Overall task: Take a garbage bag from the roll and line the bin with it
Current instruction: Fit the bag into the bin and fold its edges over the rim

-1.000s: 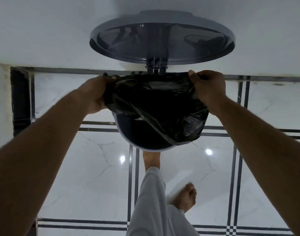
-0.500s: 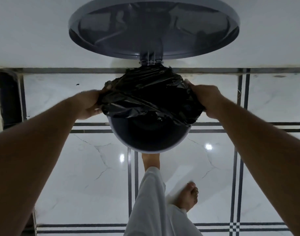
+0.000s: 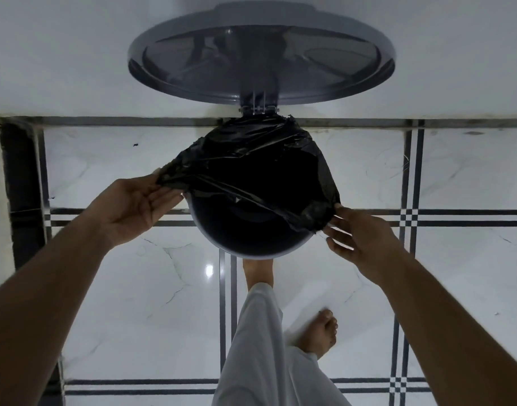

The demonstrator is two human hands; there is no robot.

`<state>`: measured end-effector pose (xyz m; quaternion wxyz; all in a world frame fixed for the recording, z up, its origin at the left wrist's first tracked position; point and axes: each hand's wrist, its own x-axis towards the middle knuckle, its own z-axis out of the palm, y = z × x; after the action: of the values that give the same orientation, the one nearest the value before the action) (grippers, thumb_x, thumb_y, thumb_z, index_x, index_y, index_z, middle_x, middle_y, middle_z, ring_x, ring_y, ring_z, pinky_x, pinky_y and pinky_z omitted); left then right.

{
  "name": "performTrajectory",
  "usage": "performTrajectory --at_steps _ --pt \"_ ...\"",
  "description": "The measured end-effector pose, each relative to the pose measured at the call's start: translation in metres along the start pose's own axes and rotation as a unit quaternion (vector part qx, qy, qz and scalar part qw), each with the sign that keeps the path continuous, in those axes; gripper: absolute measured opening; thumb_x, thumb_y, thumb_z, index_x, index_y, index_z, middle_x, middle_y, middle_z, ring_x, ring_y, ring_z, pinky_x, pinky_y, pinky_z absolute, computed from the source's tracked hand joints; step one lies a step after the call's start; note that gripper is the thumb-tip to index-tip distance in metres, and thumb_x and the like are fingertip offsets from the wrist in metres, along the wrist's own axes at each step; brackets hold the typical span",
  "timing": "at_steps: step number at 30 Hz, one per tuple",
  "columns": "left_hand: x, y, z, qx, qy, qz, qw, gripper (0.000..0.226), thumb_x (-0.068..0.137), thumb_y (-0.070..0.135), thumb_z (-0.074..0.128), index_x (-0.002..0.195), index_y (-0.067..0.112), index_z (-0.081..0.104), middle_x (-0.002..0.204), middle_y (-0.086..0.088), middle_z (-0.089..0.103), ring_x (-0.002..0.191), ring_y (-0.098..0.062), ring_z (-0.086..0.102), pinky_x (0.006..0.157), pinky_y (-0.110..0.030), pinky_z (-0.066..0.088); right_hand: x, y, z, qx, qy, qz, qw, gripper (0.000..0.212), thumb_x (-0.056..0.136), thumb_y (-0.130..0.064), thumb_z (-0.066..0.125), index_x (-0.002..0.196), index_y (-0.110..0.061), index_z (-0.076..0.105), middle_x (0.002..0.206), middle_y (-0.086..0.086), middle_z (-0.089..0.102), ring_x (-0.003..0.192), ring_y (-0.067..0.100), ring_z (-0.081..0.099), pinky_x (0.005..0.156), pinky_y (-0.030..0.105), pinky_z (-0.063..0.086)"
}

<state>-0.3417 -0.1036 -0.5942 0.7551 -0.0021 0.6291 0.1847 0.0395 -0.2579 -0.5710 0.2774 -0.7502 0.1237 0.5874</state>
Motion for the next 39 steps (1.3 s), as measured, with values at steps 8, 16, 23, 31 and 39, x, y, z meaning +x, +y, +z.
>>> performTrajectory --at_steps 8,16,23,31,39 --pt "-0.001 -0.017 0.006 -0.051 -0.045 -0.028 0.997 0.036 0.102 0.017 0.066 0.136 0.006 0.066 0.136 -0.007 0.069 0.126 -0.028 0.072 0.110 -0.047 0.057 0.005 0.008 0.014 0.196 -0.045 0.063 0.977 0.030 0.117 -0.017 0.043 0.123 -0.011 0.072 0.115 0.007 0.084 0.097 0.023 0.080 0.069 0.036 0.069" --pt "-0.006 -0.047 0.007 0.152 -0.059 0.007 0.987 0.027 0.083 -0.011 0.048 0.090 0.004 0.069 0.096 -0.008 0.068 0.088 -0.020 0.065 0.091 -0.030 0.053 -0.003 0.019 0.017 0.174 -0.087 0.052 0.980 0.023 0.094 -0.011 0.057 0.111 -0.012 0.073 0.108 0.006 0.081 0.095 0.025 0.075 0.080 0.035 0.059" --pt "-0.006 -0.073 0.002 0.325 0.046 0.007 0.945 0.022 0.093 -0.007 0.071 0.114 -0.004 0.077 0.107 -0.014 0.080 0.103 -0.025 0.073 0.086 -0.030 0.059 0.006 0.044 0.018 -0.032 -0.019 -0.007 0.999 0.019 0.102 0.005 0.058 0.117 0.001 0.070 0.106 0.017 0.078 0.092 0.027 0.076 0.083 0.037 0.066" --pt "0.004 -0.096 0.016 0.511 0.167 0.023 0.843 0.037 0.091 0.037 0.087 0.100 0.002 0.075 0.088 -0.014 0.076 0.064 -0.023 0.073 0.060 -0.031 0.063 0.018 0.057 0.022 -0.251 0.051 -0.046 0.966 0.014 0.096 -0.016 0.081 0.101 -0.004 0.076 0.082 0.009 0.080 0.061 0.022 0.077 0.069 0.038 0.070" --pt "0.025 -0.085 0.014 0.373 0.231 0.012 0.898 0.019 0.105 0.016 0.069 0.102 -0.003 0.074 0.082 -0.014 0.077 0.068 -0.026 0.075 0.056 -0.028 0.067 0.037 0.033 0.021 -0.165 -0.019 -0.022 0.986 0.025 0.098 0.006 0.070 0.121 -0.003 0.073 0.102 0.019 0.083 0.088 0.032 0.084 0.076 0.036 0.071"
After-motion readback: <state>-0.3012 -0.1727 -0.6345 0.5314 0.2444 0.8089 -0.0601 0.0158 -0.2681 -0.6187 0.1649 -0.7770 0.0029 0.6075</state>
